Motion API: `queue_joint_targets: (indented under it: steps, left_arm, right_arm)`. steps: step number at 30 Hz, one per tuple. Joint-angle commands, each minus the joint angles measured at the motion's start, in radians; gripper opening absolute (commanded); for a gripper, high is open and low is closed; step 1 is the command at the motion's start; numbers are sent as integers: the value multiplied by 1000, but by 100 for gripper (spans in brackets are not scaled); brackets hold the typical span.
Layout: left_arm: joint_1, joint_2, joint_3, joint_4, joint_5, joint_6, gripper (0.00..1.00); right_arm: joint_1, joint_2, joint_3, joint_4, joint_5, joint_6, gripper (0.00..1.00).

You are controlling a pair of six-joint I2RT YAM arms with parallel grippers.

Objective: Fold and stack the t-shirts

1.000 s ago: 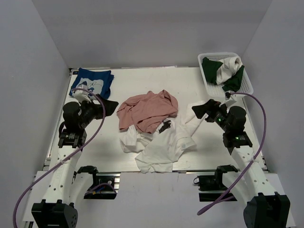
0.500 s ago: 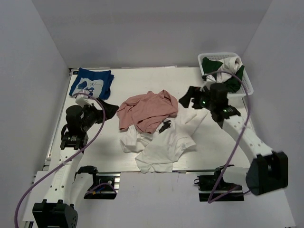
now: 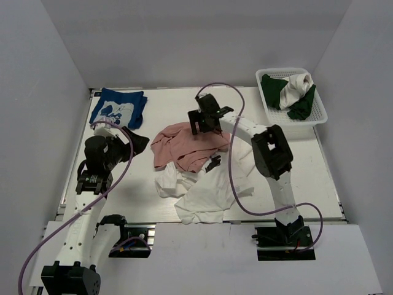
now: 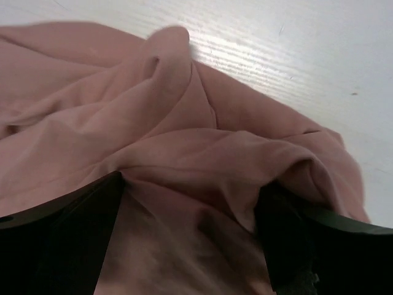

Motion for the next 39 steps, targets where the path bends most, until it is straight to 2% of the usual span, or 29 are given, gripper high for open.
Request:
queue_joint_targets:
  steps: [1, 3, 4, 5, 6, 7, 8, 10, 14, 18, 23, 29, 35, 39]
  left_arm:
    - [-5, -33, 13, -8, -38, -9, 100]
    - [-5, -33, 13, -8, -56, -18, 100]
    - [-5, -33, 13, -17, -56, -18, 100]
    - [-5, -33, 13, -17, -56, -18, 100]
    - [-5, -24, 13, -17, -68, -18, 100]
    - [-5, -24, 13, -17, -68, -18, 100]
    - [-5, -24, 13, -17, -68, -18, 100]
    - [-5, -15, 13, -31, -78, -18, 100]
    - [-5, -15, 13, -31, -78, -18, 100]
    - [-5, -25, 13, -31, -78, -18, 100]
    - [-5, -25, 22, -40, -101, -18, 100]
    - [-5, -1, 22, -31, -101, -18, 100]
    - [-5, 48, 22, -13, -92, -18, 100]
    - [-5, 71, 8, 12, -92, -18, 100]
  right_arm:
    - [15, 75, 113, -111, 84, 10, 90]
    - [18, 98, 110, -97, 96, 13, 90]
    - [21, 101, 96, -89, 101, 10, 84]
    - [29, 97, 82, -80, 95, 10, 69]
    - [31, 89, 76, -72, 87, 7, 31]
    - [35, 73, 72, -59, 87, 10, 10]
    - [34, 36, 62, -49, 87, 12, 0]
    - [38, -16, 39, -14, 132, 7, 0]
    - [26, -283, -45, 177, 148, -42, 0]
    - [-15, -438, 2, 224, 177, -45, 0]
    - [-92, -468, 139, 184, 167, -70, 0]
    - [-242, -414, 389, 130, 191, -143, 0]
    - [-440, -389, 441, 214, 257, -163, 0]
    - [-509, -351, 432, 320, 317, -217, 0]
